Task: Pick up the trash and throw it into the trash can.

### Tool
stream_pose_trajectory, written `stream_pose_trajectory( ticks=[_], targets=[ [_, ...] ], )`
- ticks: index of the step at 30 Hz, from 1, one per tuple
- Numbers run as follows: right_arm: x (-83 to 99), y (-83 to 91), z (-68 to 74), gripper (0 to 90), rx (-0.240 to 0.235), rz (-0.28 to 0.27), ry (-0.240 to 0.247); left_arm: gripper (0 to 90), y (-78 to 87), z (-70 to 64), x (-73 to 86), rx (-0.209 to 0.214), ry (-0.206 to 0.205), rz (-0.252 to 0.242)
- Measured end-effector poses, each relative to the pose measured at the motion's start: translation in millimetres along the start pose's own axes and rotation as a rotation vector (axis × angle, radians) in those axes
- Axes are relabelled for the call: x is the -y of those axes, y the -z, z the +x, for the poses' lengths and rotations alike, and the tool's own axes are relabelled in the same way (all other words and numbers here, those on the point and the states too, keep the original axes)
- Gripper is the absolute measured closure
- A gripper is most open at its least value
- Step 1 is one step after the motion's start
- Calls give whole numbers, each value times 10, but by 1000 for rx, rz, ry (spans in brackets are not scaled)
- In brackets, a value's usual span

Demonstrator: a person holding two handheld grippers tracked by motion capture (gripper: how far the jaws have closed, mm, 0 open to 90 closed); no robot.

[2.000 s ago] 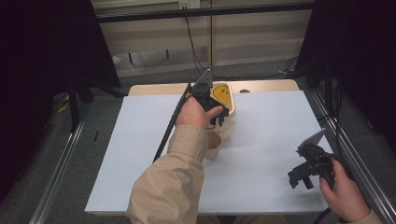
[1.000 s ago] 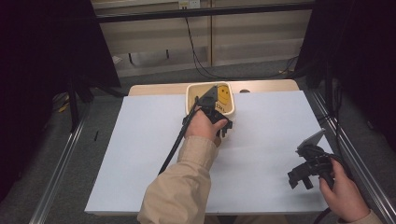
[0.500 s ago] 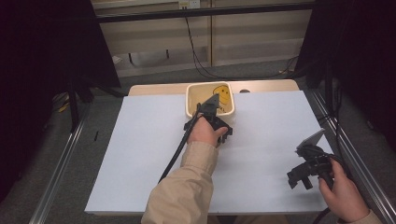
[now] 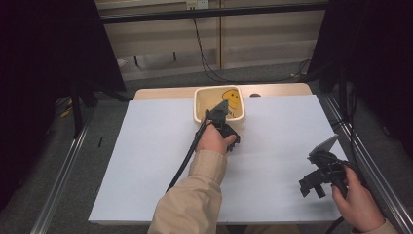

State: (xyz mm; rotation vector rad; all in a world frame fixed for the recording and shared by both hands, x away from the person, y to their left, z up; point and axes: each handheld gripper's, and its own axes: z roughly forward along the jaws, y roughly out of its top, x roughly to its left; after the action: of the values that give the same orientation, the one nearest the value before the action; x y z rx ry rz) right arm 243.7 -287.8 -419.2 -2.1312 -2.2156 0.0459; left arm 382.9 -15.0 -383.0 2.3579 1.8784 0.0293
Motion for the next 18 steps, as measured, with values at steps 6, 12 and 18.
stream_pose_trajectory(
  ticks=[6,12,18],
  targets=[
    [1,0,3,49,3,-3,7,201,80,79,-8,-7,5,2],
    [-1,-4,10,49,0,-4,10,201,203,152,-23,1,21,9],
    [-5,-6,16,50,3,-1,7,201,451,231,-63,7,31,6]
  ],
)
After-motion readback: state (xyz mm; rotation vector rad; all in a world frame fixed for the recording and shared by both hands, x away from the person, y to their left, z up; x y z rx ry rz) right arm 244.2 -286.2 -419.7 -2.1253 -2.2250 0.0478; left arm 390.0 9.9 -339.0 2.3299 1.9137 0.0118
